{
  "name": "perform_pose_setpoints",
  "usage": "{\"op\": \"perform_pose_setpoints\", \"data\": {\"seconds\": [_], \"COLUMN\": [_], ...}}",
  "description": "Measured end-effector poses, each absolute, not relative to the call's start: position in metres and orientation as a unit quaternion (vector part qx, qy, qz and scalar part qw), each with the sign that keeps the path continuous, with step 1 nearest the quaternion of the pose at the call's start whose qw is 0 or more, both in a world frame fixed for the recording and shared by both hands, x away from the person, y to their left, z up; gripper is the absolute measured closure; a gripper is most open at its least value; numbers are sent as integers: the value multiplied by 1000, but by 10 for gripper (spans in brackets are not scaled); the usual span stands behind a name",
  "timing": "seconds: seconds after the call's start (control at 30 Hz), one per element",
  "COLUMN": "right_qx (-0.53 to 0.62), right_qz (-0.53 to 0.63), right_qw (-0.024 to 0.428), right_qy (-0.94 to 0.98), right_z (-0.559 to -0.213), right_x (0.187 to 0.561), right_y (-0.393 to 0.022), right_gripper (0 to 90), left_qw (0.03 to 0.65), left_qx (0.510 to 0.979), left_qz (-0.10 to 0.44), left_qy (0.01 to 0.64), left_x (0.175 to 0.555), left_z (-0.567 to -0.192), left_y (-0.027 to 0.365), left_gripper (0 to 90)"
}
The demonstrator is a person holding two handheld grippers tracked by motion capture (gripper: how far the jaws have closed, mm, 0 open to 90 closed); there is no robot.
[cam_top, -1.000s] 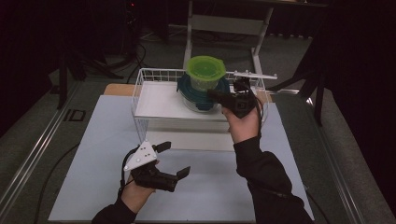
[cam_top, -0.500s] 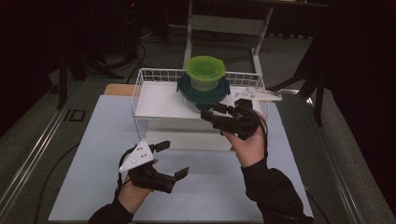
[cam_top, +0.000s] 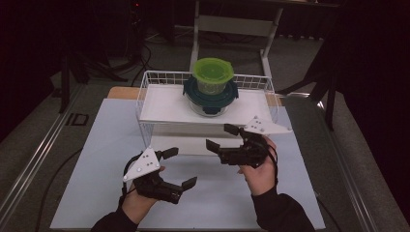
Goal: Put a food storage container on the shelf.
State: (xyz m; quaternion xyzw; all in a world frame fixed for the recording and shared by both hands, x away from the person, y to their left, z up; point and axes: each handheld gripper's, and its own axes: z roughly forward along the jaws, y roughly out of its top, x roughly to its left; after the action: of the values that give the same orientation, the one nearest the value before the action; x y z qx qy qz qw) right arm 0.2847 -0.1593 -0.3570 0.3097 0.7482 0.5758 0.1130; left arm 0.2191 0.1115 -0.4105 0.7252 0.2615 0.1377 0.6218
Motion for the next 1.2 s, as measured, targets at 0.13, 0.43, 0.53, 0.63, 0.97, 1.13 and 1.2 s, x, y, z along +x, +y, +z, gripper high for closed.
{"op": "perform_pose_setpoints", "data": {"seconds": [0.13, 0.43, 0.53, 0.63, 0.97, 1.13, 1.2], "right_qx": [312, 316, 312, 317, 327, 333, 338], "right_qz": [578, 566, 562, 558, 544, 539, 532], "right_qw": [117, 125, 128, 126, 131, 131, 131], "right_qy": [745, 751, 755, 756, 761, 763, 765], "right_z": [-369, -410, -423, -435, -463, -472, -477], "right_x": [280, 269, 265, 261, 253, 250, 249], "right_y": [-164, -178, -184, -189, -206, -215, -221], "right_gripper": [144, 158, 159, 159, 167, 167, 167], "left_qw": [623, 614, 611, 606, 594, 592, 589], "left_qx": [727, 738, 742, 746, 758, 759, 761], "left_qz": [134, 136, 132, 129, 127, 125, 124], "left_qy": [256, 244, 242, 242, 238, 242, 243], "left_x": [218, 214, 212, 211, 209, 208, 206], "left_z": [-412, -423, -430, -436, -457, -465, -470], "left_y": [112, 115, 115, 115, 116, 120, 123], "left_gripper": [8, 8, 8, 8, 8, 8, 8]}}
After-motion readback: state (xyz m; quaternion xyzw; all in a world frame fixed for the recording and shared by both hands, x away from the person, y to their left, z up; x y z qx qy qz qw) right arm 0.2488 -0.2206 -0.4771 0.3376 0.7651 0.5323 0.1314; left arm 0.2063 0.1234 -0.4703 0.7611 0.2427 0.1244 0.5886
